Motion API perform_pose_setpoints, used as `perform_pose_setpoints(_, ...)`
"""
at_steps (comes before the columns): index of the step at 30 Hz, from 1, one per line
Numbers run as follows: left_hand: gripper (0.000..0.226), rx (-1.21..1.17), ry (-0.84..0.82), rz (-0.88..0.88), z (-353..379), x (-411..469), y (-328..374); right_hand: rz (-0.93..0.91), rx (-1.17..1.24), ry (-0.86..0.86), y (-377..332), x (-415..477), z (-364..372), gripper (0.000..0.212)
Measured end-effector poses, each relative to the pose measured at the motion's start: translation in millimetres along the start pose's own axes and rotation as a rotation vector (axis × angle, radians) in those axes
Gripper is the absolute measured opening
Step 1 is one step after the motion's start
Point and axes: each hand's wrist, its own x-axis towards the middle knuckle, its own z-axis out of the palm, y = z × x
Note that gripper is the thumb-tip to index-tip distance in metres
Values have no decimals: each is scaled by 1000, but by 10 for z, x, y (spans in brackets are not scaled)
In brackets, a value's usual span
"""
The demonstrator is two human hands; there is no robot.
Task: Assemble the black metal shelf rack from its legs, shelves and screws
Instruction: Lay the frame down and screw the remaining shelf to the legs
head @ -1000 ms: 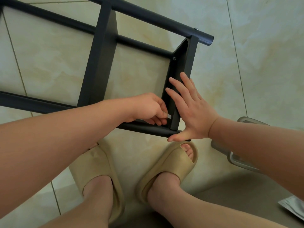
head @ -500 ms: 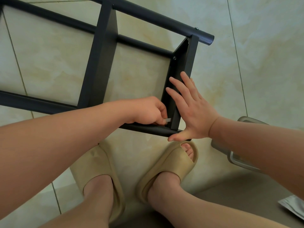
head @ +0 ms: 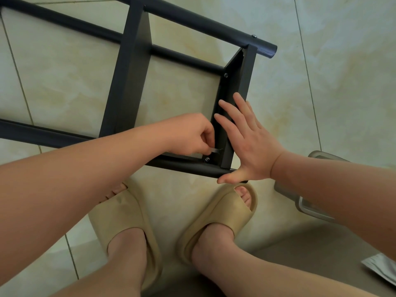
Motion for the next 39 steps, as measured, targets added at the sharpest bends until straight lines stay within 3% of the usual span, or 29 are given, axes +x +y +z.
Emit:
perform_pose_setpoints(3, 6, -81, -4, 0, 40, 39, 41, -2, 4, 5, 5, 1, 9, 133)
perform_pose_setpoints(7, 9, -605, -110, -183, 114, 37, 75, -2, 7, 4, 12, -3, 20, 133)
perform_pose_setpoints(9, 6, -758, -127, -232, 140, 33, 67, -5, 8, 6, 14, -5, 25, 133)
perform_pose_setpoints(17, 6, -788, -64, -255, 175, 73, 40, -5, 1, 5, 17, -4, 17, 133)
perform_pose_setpoints(22, 20, -891, -61, -281, 158, 75, 33, -10, 6, 10, 13, -3, 12, 133)
perform_pose_setpoints(27, 4, -951, -51, -286, 161, 80, 31, -10, 1, 7, 13, -2, 14, 134)
perform_pose_setpoints(39, 4, -943, -115, -303, 148, 53, 3, -9, 8, 7, 3, -2, 8, 133)
